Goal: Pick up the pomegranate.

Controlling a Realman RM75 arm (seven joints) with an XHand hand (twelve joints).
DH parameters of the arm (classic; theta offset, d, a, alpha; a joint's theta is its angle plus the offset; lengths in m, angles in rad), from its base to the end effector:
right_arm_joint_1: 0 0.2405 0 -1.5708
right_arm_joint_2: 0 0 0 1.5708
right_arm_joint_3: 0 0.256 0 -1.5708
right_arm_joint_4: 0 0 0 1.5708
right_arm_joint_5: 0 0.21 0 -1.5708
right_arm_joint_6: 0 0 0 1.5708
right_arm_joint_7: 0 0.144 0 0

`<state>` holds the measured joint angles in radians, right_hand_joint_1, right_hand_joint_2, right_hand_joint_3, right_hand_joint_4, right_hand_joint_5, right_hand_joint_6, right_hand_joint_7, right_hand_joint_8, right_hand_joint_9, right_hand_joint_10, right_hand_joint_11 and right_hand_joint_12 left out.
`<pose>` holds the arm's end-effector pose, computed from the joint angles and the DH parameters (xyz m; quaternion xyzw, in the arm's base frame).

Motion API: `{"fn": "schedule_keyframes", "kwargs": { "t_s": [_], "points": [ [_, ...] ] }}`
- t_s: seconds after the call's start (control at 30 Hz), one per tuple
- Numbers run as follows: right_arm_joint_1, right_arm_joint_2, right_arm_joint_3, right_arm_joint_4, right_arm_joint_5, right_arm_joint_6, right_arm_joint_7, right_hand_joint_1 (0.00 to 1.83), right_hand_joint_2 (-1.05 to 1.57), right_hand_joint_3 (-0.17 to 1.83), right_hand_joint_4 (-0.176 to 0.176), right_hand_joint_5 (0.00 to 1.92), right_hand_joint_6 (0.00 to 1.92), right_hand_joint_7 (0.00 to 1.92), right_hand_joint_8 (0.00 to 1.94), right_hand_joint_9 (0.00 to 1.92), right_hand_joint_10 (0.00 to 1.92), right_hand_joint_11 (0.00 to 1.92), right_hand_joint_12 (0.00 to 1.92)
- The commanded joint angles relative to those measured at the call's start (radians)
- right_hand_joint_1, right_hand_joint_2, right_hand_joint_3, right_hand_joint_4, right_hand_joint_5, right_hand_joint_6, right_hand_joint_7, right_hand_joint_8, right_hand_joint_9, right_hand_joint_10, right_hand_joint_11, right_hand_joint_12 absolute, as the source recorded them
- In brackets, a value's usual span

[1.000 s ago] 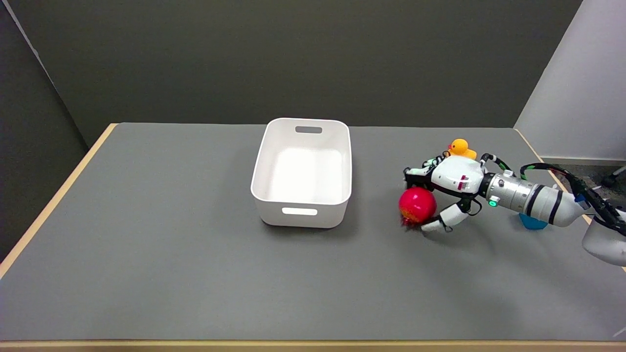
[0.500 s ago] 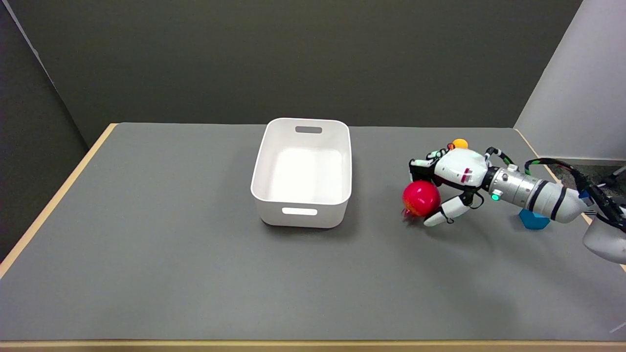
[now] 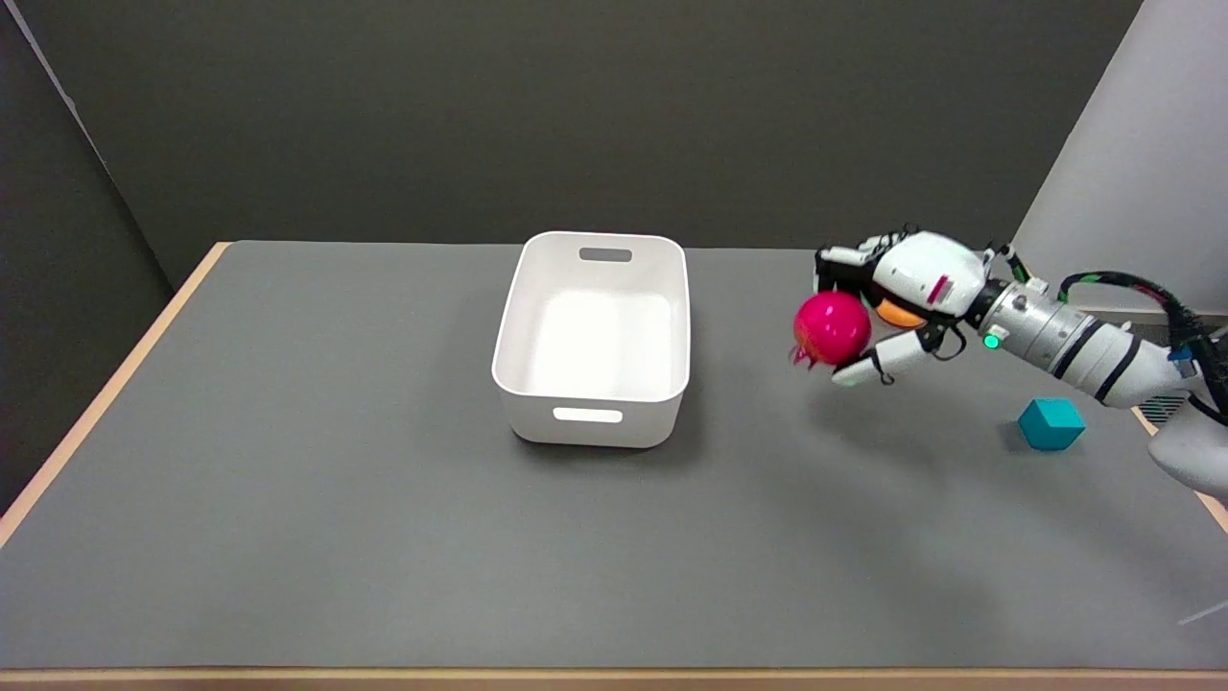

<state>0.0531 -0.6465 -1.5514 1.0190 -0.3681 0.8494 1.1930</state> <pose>-0.2081 -0.3249 0.4841 0.8220 0.0118 -0.0086 0.5693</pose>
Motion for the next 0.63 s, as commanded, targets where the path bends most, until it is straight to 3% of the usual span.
{"fn": "schedule_keyframes", "kwargs": {
  "t_s": [0.03, 0.33, 0.63],
  "points": [
    [0.012, -0.047, 0.078, 0.112, 0.221, 0.102, -0.001, 0.88, 1.06, 0.49, 0.138, 0.68, 1.55, 0.88, 1.43, 0.88, 1.59, 0.56, 1.84],
    [0.077, -0.112, 0.037, 0.216, 0.202, 0.052, -0.005, 0.88, 1.06, 0.48, 0.132, 0.68, 1.55, 0.87, 1.45, 0.88, 1.61, 0.52, 1.88],
    [0.298, -0.171, -0.205, 0.198, 0.2, -0.058, -0.122, 0.89, 1.06, 0.48, 0.129, 0.68, 1.54, 0.88, 1.46, 0.88, 1.62, 0.53, 1.89]
  ]
}}
